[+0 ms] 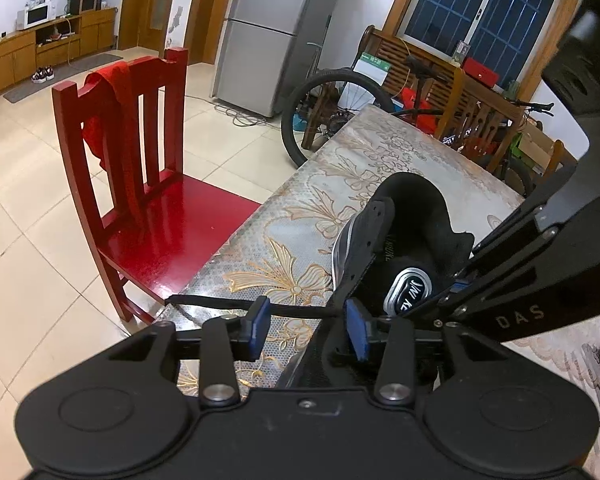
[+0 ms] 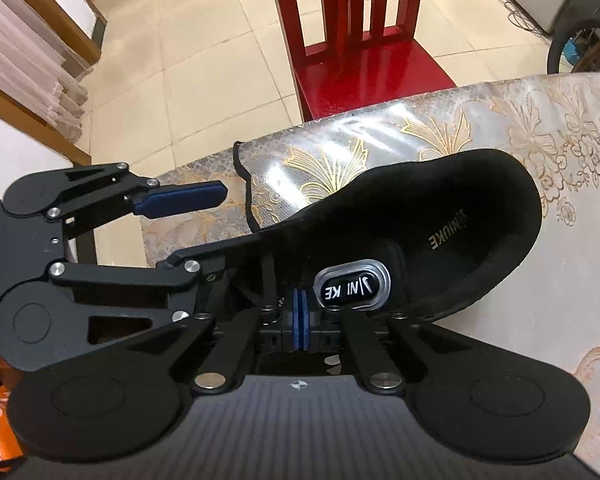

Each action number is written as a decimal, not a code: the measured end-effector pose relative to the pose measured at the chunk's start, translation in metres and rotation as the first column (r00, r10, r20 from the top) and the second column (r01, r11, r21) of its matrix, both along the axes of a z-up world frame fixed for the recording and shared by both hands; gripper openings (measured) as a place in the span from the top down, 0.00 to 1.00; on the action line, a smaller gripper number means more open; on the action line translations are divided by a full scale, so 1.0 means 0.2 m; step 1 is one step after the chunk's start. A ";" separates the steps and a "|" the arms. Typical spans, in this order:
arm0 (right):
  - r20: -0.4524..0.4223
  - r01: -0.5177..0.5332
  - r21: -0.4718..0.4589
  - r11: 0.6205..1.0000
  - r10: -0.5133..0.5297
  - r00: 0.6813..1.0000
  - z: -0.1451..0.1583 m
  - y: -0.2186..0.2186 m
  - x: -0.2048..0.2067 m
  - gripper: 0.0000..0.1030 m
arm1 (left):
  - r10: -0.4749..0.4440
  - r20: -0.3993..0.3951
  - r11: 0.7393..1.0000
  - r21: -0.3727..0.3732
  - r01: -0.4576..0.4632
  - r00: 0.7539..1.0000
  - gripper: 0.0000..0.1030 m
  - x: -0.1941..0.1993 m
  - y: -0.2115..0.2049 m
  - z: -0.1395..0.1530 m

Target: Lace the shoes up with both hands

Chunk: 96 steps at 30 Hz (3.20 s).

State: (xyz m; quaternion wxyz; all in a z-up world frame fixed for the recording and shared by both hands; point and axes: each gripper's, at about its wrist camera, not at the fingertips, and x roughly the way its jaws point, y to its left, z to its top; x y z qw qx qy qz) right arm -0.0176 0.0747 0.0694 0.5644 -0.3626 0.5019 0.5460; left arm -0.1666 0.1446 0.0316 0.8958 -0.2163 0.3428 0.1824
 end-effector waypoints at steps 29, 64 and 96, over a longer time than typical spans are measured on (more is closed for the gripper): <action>0.248 -0.558 -0.033 0.829 0.548 0.799 0.09 -0.10 -0.22 0.72 | -0.148 0.021 0.989 0.026 0.148 0.989 0.62 -0.13 -0.06 0.05; 0.242 0.101 0.249 0.963 -0.163 0.956 -0.05 -0.26 -0.56 0.72 | -0.402 -0.088 0.915 -0.020 0.402 0.911 0.54 -0.17 0.10 -0.10; 0.464 0.071 0.415 0.907 -0.278 0.841 -0.02 -0.15 -0.33 0.97 | -0.423 0.049 0.906 0.042 0.421 0.905 0.58 0.02 0.13 0.02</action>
